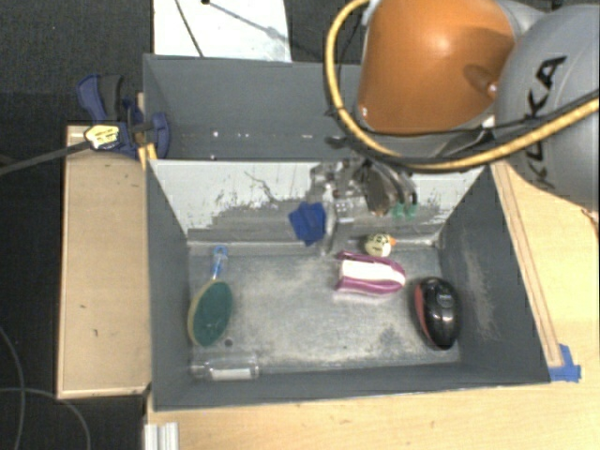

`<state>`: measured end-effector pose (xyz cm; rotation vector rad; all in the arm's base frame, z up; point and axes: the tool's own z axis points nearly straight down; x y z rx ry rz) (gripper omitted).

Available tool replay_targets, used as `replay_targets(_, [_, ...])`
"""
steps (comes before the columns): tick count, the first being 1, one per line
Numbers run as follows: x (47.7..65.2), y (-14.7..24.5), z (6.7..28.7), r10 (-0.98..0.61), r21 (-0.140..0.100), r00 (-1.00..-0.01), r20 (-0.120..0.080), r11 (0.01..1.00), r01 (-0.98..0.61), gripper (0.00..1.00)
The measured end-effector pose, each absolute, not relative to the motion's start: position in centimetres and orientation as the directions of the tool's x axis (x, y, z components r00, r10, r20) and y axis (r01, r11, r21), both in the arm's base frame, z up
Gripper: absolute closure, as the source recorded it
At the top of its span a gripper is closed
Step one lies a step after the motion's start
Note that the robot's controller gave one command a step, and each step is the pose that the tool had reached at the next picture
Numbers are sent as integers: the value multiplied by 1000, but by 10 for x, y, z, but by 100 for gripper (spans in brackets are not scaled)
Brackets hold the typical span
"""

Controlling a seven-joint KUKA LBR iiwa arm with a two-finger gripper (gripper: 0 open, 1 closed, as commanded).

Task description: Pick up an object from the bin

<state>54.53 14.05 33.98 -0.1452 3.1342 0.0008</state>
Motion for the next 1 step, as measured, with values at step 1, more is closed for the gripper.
replay_targets(1, [545, 141, 340, -93, 0, -996, -4, 996, -93, 100])
